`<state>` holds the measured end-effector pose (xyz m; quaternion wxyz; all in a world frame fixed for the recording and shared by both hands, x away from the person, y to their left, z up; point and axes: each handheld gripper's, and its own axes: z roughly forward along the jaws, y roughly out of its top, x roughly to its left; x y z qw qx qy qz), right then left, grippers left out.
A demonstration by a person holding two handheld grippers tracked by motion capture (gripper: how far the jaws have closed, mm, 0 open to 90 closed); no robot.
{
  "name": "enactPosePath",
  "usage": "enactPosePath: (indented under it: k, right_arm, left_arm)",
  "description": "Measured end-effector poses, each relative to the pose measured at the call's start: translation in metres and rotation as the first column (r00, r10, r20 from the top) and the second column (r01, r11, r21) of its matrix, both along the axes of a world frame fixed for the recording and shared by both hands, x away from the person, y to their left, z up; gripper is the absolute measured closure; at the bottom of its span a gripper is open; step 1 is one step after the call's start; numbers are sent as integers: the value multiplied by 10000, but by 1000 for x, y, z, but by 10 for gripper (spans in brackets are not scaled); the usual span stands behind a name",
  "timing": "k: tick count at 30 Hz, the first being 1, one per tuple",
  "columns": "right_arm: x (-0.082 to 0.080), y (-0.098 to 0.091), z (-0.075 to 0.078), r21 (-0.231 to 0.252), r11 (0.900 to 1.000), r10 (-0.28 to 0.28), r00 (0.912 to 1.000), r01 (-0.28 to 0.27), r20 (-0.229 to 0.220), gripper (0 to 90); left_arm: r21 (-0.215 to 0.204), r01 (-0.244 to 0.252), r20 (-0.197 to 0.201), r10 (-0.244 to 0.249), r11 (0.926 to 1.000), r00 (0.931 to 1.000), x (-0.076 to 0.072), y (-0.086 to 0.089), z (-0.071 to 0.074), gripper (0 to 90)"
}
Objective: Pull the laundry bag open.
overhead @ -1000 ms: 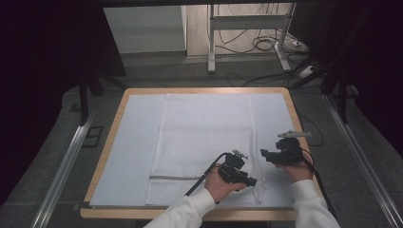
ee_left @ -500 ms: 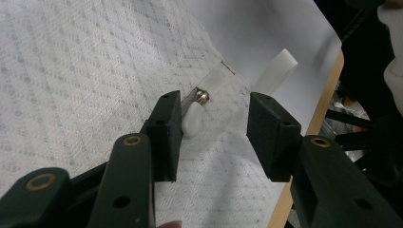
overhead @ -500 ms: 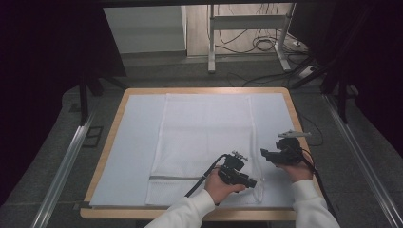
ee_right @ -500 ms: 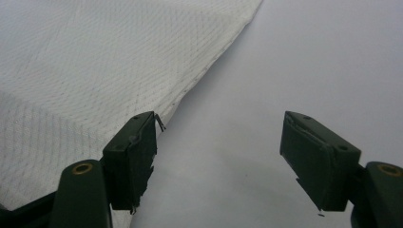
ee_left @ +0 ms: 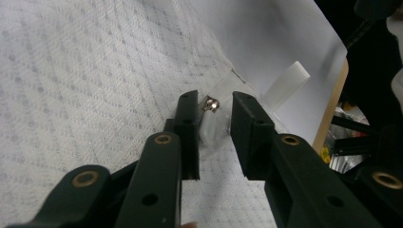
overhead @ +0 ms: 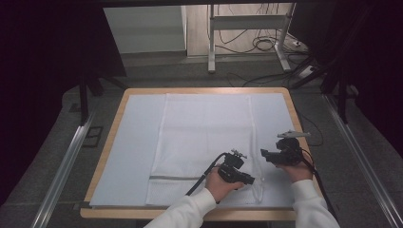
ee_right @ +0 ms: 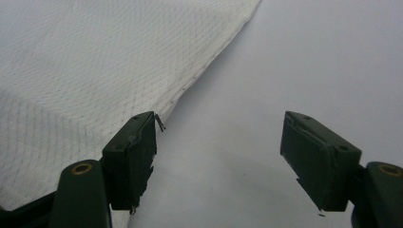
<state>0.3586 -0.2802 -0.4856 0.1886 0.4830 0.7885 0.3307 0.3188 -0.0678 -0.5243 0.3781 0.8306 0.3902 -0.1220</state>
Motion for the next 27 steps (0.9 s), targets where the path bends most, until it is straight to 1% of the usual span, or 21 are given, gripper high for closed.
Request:
enactPosePath:
  k: [3,7,12,15,17,20,25,27]
  right_arm:
    - [0,0,0,29,10000,-2,10000,2,-5,278]
    - [0,0,0,43,10000,6,10000,-6,-17,279]
    - [0,0,0,46,10000,18,10000,-18,-31,279]
    - [0,0,0,34,10000,16,10000,-16,-23,278]
    - [0,-1,0,35,10000,1,10000,-1,-6,278]
    - [0,-1,0,14,10000,9,10000,-9,-21,278]
    - [0,0,0,22,10000,15,10000,-15,-42,278]
    - [0,0,0,36,10000,38,10000,-38,-50,277]
  left_arm:
    - [24,42,46,-42,10000,10000,0,-2,-1,761]
    - [179,95,240,-100,9998,9997,-2,-5,0,766]
    - [261,109,359,-118,9996,9993,-3,-7,1,774]
    - [236,84,337,-92,9997,9994,-1,-4,0,808]
    - [209,154,230,-159,9997,9996,2,-1,0,822]
    - [177,234,147,-237,9996,9996,5,2,0,828]
    - [54,184,122,-185,9998,9998,7,6,3,829]
    - [82,236,98,-237,9997,9997,7,6,3,828]
